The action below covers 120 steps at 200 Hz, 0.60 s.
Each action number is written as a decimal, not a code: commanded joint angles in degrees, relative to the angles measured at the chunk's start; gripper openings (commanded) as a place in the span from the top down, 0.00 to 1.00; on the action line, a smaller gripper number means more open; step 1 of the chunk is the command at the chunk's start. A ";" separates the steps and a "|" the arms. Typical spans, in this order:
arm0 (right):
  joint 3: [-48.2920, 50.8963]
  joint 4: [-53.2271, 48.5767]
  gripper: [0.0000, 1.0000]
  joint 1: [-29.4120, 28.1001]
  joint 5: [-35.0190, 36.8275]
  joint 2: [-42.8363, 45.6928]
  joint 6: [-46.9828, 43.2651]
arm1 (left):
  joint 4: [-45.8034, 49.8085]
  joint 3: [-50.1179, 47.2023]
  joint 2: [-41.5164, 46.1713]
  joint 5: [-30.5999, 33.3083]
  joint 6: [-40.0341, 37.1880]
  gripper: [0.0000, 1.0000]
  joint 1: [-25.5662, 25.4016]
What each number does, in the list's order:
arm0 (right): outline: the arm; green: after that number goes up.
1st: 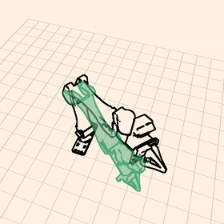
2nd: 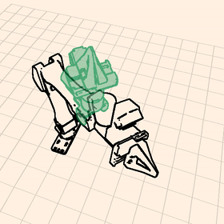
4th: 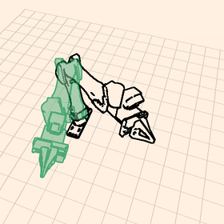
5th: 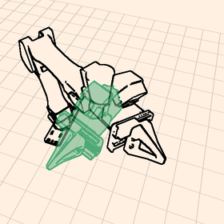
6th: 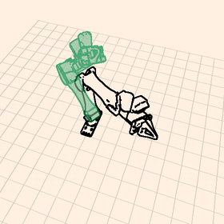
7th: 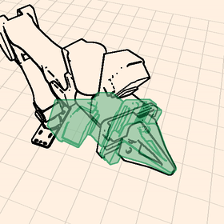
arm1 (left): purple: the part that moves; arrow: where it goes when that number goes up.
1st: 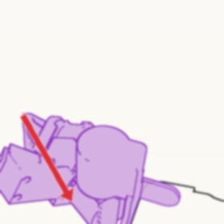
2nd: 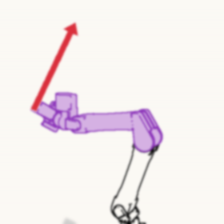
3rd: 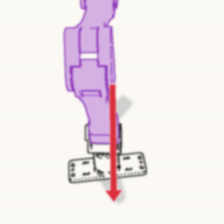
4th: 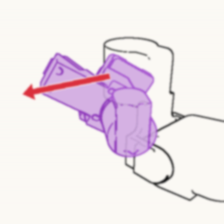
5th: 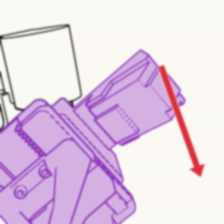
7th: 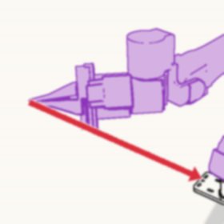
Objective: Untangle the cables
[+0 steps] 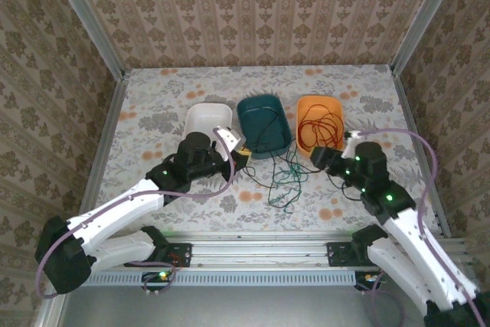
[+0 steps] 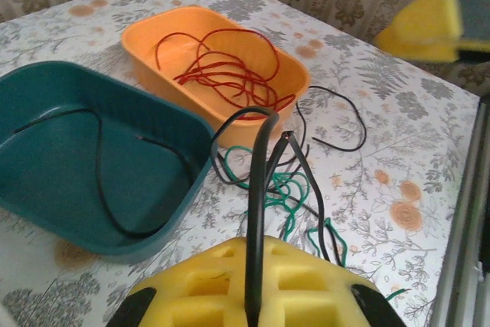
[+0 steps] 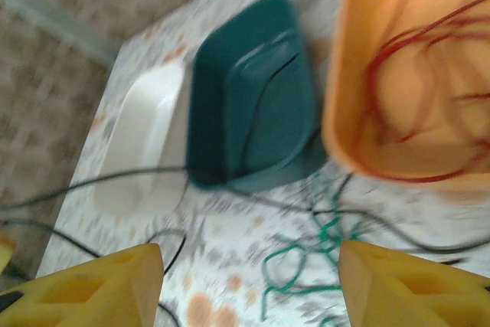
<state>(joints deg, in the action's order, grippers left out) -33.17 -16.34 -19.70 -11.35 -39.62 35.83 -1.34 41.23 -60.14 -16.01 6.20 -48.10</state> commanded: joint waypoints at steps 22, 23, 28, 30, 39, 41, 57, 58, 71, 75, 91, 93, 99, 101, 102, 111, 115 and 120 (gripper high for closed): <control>-3.04 8.73 0.36 -5.22 -8.15 -11.62 -5.90 | 2.79 3.06 0.59 -3.34 -3.03 1.00 -1.29; -3.04 8.80 0.36 -5.28 -8.07 -11.89 -5.97 | 2.82 3.06 0.61 -3.33 -3.08 1.00 -1.29; -3.13 9.25 0.36 -5.57 -7.59 -13.12 -6.10 | 2.91 3.19 0.78 -3.46 -3.19 1.00 -1.37; -3.20 9.53 0.36 -5.71 -7.38 -13.60 -6.19 | 2.99 3.23 0.85 -3.49 -3.14 1.00 -1.34; -3.29 10.74 0.36 -6.32 -6.86 -15.69 -6.77 | 3.40 3.45 1.11 -3.58 -3.23 1.00 -1.45; -3.35 10.98 0.36 -6.49 -6.62 -16.16 -6.88 | 3.53 3.53 1.15 -3.65 -3.30 1.00 -1.53; -3.97 12.48 0.35 -7.84 -4.73 -19.91 -7.91 | 3.98 3.92 1.51 -3.85 -3.55 1.00 -1.78; -4.03 12.56 0.35 -7.91 -4.60 -20.16 -7.94 | 4.02 3.93 1.51 -3.85 -3.56 1.00 -1.80; -4.76 13.90 0.35 -9.04 -3.11 -23.36 -8.28 | 4.09 4.12 1.82 -4.03 -3.61 1.00 -1.97; -5.01 14.31 0.35 -9.34 -2.67 -24.31 -8.48 | 4.00 4.20 1.87 -4.03 -3.60 1.00 -2.04; -6.12 15.56 0.35 -10.75 0.01 -27.91 -9.39 | 3.86 4.29 2.26 -4.20 -3.77 1.00 -2.10; -6.30 15.68 0.35 -10.96 0.37 -28.35 -9.51 | 3.86 4.29 2.30 -4.20 -3.74 1.00 -2.15; -6.81 15.76 0.35 -11.40 1.79 -29.49 -9.96 | 3.72 4.33 2.37 -4.20 -3.72 1.00 -2.18; -7.00 15.75 0.35 -11.52 2.48 -29.93 -10.05 | 3.67 4.37 2.39 -4.20 -3.73 1.00 -2.11; -7.08 15.78 0.35 -11.59 2.83 -30.05 -10.11 | 3.65 4.42 2.39 -4.20 -3.78 1.00 -2.10; -7.90 15.93 0.35 -11.97 5.06 -31.53 -10.83 | 3.78 4.38 2.57 -4.45 -3.90 1.00 -2.16; -8.15 16.06 0.35 -12.10 6.19 -32.13 -11.03 | 3.74 4.46 2.61 -4.61 -3.86 1.00 -2.23; -8.43 16.28 0.35 -12.11 7.86 -32.66 -11.05 | 3.84 4.55 2.66 -4.77 -3.98 1.00 -2.24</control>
<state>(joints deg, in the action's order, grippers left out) -38.65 -2.85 -30.96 -11.60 -69.80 27.49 1.63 43.70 -58.78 -19.05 3.79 -49.87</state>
